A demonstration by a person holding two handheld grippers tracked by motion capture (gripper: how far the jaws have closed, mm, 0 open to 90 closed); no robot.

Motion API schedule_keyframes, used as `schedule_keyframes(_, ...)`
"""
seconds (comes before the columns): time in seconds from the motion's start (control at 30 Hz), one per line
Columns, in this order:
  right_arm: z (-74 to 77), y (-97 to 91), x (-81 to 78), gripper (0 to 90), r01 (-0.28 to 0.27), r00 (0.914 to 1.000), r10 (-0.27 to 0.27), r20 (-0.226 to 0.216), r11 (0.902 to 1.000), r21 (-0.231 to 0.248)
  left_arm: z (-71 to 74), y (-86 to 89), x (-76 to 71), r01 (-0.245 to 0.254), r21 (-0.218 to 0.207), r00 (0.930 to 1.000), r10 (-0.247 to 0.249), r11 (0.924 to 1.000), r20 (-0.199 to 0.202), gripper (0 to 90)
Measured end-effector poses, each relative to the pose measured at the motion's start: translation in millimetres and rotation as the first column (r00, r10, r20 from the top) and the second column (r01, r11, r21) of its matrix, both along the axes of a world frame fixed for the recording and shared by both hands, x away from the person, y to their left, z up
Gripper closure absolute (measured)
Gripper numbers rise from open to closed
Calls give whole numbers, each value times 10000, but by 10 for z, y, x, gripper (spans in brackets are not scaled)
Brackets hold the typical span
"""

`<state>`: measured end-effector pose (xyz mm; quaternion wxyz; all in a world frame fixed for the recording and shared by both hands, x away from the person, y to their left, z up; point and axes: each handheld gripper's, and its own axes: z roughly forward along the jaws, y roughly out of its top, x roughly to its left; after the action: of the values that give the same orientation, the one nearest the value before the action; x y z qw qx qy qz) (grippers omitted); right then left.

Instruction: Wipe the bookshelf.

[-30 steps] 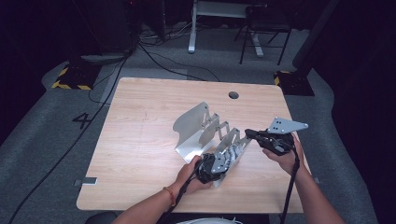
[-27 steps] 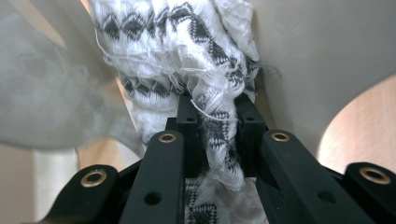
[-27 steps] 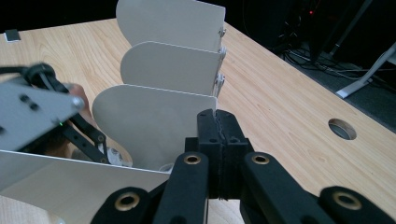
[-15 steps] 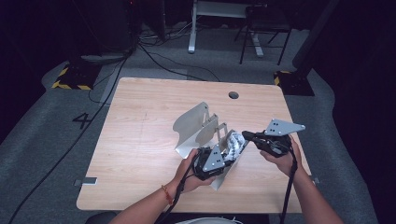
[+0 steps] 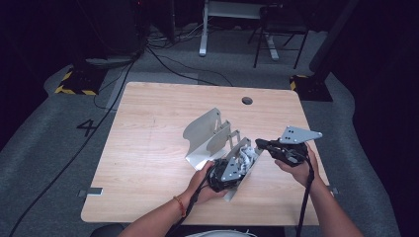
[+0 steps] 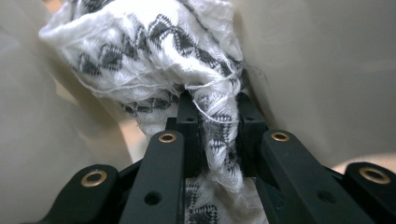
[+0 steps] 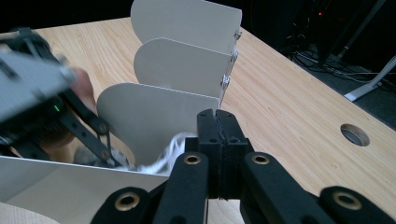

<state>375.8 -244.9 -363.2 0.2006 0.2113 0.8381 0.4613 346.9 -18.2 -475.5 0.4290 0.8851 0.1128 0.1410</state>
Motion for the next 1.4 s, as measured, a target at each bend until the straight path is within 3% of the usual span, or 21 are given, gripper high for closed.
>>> schedule_keyframes(0.1,-3,1,0,900,4,10000,-4,35,10000,7,-101,-17,21,210,596,9992,-188,9980,-365,770)
schedule_keyframes(0.23,-3,1,-4,899,11,10000,-10,94,10000,-36,-131,-28,40,335,726,9981,-296,9968,-542,770)
schedule_keyframes(0.3,-3,-2,0,900,-4,10000,4,80,10000,-23,-157,-31,57,537,1147,9967,-462,9920,-672,768)
schedule_keyframes(0.4,-6,-4,1,900,11,10000,-11,81,10000,21,-193,11,96,523,1059,9954,-433,9930,-850,764)
schedule_keyframes(0.5,-5,-5,1,900,80,9998,-79,155,10000,-39,-191,29,116,286,1330,9989,-232,9907,-419,764)
schedule_keyframes(0.6,-7,-2,6,900,192,9996,-191,204,9998,-36,-193,54,143,78,1454,9997,-45,9893,-233,764)
schedule_keyframes(0.8,-14,-2,25,900,427,9988,-427,255,9991,10,-184,146,233,-237,1529,9990,294,9880,-350,765)
schedule_keyframes(0.9,-16,-4,28,900,546,9981,-546,273,9985,25,-157,197,241,-275,1613,9994,308,9865,-182,765)
schedule_keyframes(1.0,-18,-1,23,900,475,9985,-476,276,9989,28,-112,181,178,-86,1532,10000,87,9882,2,767)
schedule_keyframes(1.03,-18,-1,22,900,474,9985,-475,273,9989,39,-84,173,155,-107,1252,9999,112,9921,-30,768)
schedule_keyframes(1.17,-21,-7,26,900,429,9988,-431,248,9991,71,56,182,95,-86,926,9996,62,9957,257,770)
schedule_keyframes(1.4,-21,5,23,900,447,9985,-448,307,9990,11,290,292,43,-404,177,9959,389,9990,813,769)
